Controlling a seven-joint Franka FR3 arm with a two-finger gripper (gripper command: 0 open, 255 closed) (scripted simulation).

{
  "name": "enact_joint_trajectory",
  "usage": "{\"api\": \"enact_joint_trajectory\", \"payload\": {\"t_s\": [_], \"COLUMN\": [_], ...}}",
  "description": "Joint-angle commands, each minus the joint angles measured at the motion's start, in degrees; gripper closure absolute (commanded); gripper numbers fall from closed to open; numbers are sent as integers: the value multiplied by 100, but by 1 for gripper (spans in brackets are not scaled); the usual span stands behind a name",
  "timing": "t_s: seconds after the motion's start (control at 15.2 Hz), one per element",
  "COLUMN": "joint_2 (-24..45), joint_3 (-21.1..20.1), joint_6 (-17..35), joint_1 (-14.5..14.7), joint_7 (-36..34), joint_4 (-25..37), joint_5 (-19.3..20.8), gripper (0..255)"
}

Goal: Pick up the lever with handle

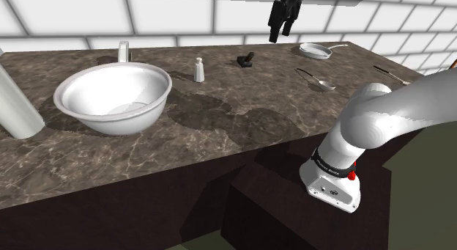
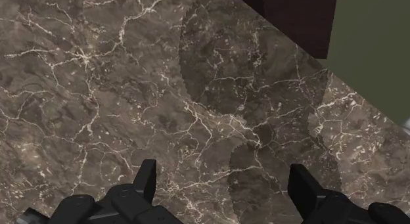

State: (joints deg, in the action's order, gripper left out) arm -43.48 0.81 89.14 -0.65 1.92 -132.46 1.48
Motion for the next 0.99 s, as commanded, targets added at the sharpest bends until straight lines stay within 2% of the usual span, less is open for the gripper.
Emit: {"api": "enact_joint_trajectory", "payload": {"t_s": [0.0, 0.46, 0.92], "joint_2": [0, 1084, 2307], "joint_3": [0, 337, 685], "joint_6": [0, 1054, 1936], "joint_1": [0, -294, -544], "joint_7": [0, -18, -29], "joint_4": [0, 115, 550], "joint_5": [0, 226, 328], "gripper": [0, 0, 0]}}
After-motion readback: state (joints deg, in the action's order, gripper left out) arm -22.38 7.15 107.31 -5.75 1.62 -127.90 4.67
